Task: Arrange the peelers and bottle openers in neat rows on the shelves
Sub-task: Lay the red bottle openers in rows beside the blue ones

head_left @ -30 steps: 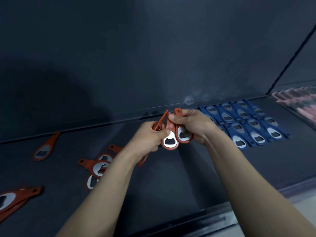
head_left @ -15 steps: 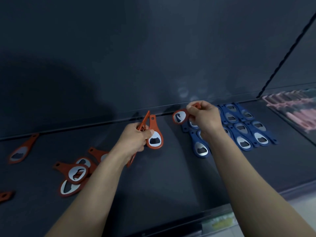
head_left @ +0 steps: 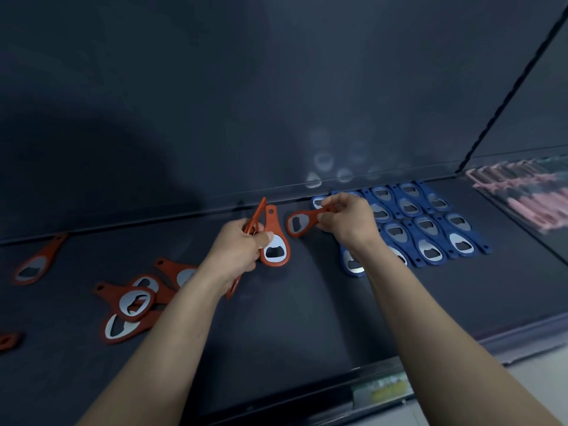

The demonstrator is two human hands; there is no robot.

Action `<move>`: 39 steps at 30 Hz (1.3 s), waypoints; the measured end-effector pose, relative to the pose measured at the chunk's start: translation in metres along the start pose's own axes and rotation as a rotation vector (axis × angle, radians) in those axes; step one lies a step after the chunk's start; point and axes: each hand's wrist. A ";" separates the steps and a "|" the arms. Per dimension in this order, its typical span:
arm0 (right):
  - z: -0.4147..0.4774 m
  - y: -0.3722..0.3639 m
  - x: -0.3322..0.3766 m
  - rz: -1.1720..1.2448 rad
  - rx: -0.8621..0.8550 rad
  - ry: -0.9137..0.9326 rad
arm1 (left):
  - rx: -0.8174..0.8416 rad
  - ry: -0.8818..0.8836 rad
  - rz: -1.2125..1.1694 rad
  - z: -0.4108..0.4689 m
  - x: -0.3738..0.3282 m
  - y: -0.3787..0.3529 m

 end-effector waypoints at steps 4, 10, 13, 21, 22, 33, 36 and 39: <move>0.005 -0.003 0.003 -0.123 0.008 0.010 | -0.004 -0.008 0.021 -0.003 0.000 0.004; 0.020 -0.020 0.013 -0.339 0.073 0.098 | -0.051 -0.008 0.037 -0.011 0.001 0.012; 0.024 -0.031 0.012 -0.372 0.116 0.092 | -0.080 -0.010 0.057 -0.014 0.000 0.017; 0.032 -0.019 0.019 -0.281 0.084 0.116 | -0.110 -0.024 0.043 -0.016 0.002 0.017; 0.032 -0.017 0.022 -0.303 0.095 0.139 | -0.110 -0.026 0.043 -0.016 0.002 0.016; 0.008 -0.017 0.022 -0.587 0.177 0.256 | -0.131 -0.059 0.069 -0.011 0.003 0.015; -0.005 -0.019 0.015 -0.808 0.237 0.320 | -0.126 -0.059 0.075 -0.006 0.005 0.013; -0.005 -0.018 0.007 -0.877 0.187 0.402 | -0.105 -0.046 0.074 -0.002 0.007 0.007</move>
Point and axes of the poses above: each hand's wrist, its own z-axis towards the middle knuckle, its own y-axis out of the back of the hand, x = y × z, and after that the axes turned 15 degrees about -z, right-handed
